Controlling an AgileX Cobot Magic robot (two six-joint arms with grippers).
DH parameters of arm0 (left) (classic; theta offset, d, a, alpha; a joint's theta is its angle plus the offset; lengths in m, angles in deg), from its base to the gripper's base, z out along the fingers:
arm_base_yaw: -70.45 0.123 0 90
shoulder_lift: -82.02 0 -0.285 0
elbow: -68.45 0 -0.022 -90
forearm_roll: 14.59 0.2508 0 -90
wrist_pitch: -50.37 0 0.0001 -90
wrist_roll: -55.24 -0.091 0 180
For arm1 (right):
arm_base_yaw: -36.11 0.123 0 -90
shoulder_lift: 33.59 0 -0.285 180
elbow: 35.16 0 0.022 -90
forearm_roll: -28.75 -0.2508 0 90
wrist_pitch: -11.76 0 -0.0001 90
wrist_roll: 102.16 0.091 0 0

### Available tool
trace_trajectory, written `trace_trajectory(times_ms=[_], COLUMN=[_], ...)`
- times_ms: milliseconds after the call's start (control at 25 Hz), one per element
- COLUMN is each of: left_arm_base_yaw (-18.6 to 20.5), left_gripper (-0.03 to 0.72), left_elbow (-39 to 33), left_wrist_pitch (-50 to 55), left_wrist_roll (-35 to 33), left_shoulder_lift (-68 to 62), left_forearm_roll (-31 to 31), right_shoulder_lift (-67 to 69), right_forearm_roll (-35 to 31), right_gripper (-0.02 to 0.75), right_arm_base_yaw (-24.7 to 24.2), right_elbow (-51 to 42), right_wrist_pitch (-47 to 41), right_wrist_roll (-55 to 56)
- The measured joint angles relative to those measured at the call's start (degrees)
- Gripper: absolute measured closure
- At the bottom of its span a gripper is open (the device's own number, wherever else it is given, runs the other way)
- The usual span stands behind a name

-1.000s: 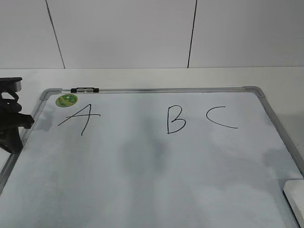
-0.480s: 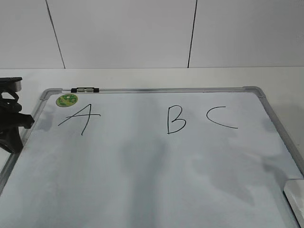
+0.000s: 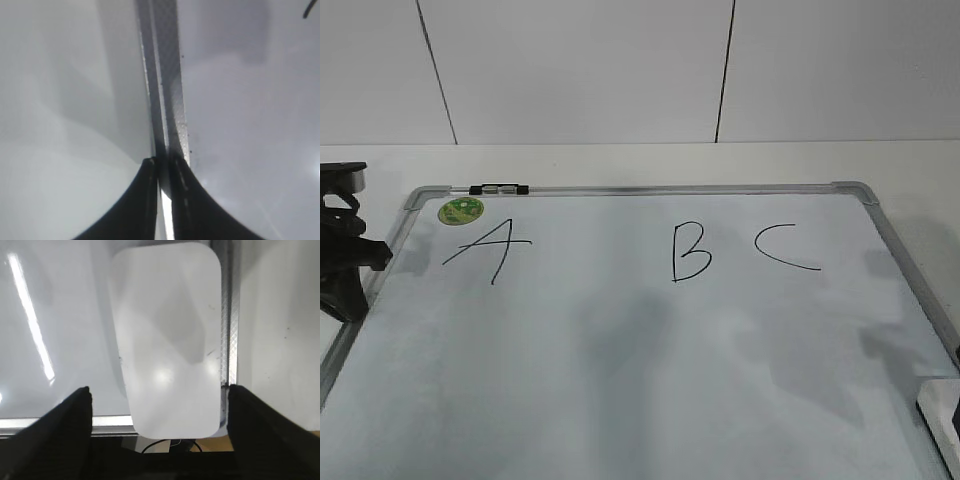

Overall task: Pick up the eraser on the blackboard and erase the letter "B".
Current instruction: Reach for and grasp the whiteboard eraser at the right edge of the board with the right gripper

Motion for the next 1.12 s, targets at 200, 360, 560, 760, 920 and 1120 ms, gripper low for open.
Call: trace_trajectory(times_ms=[200,360,560,760,920,1120], left_arm_base_yaw=[0.00,0.00,0.00,0.00,0.00,0.00], left_gripper=[0.663,0.663,0.663,0.663,0.663,0.663], left_elbow=[0.00,0.00,0.00,0.00,0.00,0.00], left_wrist_pitch=[0.00,0.00,0.00,-0.09,-0.09,-0.09], left_wrist_roll=[0.04,0.04,0.04,0.04,0.04,0.04], left_shoulder_lift=[0.00,0.00,0.00,0.00,0.00,0.00], left_forearm_roll=[0.00,0.00,0.00,0.00,0.00,0.00], right_shoulder_lift=[1.78,2.20,2.20,2.20,2.20,2.20], right_forearm_roll=[0.00,0.00,0.25,0.34,0.34,0.34], right_gripper=[0.075,0.082,0.092,0.095,0.096,0.103], right_arm_base_yaw=[0.00,0.00,0.00,0.00,0.00,0.00], right_elbow=[0.00,-0.26,-2.55,-4.56,-5.35,-5.81], right_wrist_pitch=[3.07,5.52,7.17,8.31,9.11,10.79], right_wrist_roll=[0.11,0.11,0.11,0.27,0.27,0.27])
